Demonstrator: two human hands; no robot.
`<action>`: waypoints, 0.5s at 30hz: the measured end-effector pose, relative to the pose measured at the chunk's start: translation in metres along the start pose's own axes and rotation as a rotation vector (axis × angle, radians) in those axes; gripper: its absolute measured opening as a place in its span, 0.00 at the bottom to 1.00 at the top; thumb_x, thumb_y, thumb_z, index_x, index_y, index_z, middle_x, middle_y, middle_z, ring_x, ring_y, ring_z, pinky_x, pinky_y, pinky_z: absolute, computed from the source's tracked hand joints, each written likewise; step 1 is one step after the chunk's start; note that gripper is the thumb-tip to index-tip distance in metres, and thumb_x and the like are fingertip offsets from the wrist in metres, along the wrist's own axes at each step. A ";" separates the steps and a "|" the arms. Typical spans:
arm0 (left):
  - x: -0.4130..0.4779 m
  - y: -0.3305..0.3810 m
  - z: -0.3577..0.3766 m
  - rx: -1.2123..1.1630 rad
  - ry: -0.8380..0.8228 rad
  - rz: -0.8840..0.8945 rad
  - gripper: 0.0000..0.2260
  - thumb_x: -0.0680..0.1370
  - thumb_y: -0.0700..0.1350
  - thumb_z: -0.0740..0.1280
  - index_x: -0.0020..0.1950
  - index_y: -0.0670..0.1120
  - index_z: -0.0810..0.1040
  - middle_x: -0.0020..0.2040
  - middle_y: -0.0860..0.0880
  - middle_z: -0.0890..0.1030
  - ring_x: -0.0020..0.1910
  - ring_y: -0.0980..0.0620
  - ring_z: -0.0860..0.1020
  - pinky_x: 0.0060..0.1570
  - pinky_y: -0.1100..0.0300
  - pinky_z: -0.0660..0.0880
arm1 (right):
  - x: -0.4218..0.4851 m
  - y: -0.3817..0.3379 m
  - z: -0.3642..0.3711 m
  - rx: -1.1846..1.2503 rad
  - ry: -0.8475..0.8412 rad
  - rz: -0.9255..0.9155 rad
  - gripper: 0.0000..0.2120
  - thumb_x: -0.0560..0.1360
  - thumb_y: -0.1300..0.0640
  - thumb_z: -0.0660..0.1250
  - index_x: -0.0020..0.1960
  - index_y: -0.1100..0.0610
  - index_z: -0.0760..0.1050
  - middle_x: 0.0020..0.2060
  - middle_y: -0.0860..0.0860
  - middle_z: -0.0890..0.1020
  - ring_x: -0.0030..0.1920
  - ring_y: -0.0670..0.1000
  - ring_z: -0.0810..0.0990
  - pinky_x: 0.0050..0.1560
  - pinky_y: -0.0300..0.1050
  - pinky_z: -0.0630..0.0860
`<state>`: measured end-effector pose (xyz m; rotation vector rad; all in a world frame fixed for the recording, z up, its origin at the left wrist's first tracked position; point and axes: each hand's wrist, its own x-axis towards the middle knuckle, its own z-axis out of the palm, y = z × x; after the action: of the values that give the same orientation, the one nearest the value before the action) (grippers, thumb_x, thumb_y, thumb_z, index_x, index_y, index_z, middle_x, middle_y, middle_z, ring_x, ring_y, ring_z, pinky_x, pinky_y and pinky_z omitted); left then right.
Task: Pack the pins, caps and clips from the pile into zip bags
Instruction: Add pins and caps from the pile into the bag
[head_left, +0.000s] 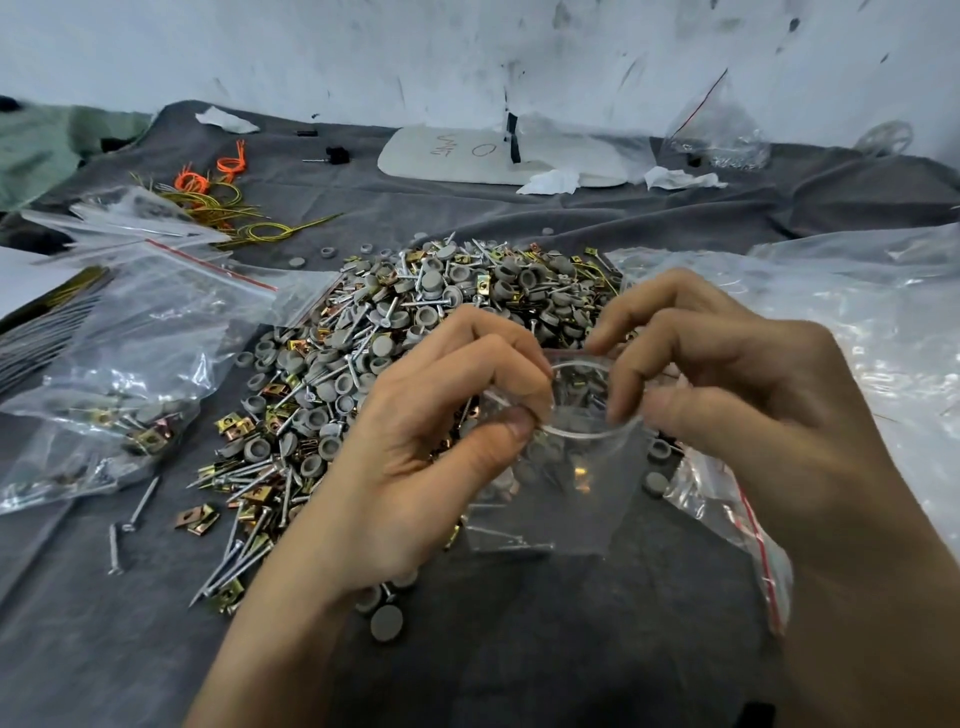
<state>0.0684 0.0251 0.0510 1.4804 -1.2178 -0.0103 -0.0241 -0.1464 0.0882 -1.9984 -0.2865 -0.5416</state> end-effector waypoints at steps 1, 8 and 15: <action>0.000 0.001 0.000 0.000 0.001 0.006 0.06 0.76 0.41 0.61 0.45 0.41 0.76 0.50 0.43 0.76 0.52 0.48 0.76 0.51 0.61 0.69 | 0.000 0.000 -0.001 0.033 0.002 -0.007 0.07 0.67 0.57 0.62 0.35 0.56 0.78 0.47 0.52 0.78 0.56 0.52 0.77 0.55 0.42 0.70; 0.000 0.002 -0.002 -0.004 0.025 0.009 0.05 0.75 0.42 0.61 0.44 0.42 0.75 0.50 0.41 0.75 0.51 0.48 0.75 0.50 0.59 0.70 | 0.000 0.019 -0.013 0.173 0.181 -0.067 0.09 0.70 0.58 0.60 0.36 0.58 0.78 0.48 0.56 0.80 0.58 0.56 0.77 0.59 0.52 0.72; -0.001 -0.004 -0.009 0.017 0.075 0.003 0.04 0.75 0.42 0.61 0.43 0.47 0.75 0.49 0.47 0.76 0.52 0.49 0.76 0.49 0.62 0.70 | 0.006 0.061 0.001 0.040 0.329 0.273 0.05 0.72 0.58 0.68 0.38 0.51 0.79 0.34 0.47 0.82 0.38 0.47 0.80 0.41 0.37 0.75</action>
<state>0.0757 0.0312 0.0502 1.4809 -1.1620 0.0574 0.0072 -0.1740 0.0430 -1.8357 0.1739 -0.6694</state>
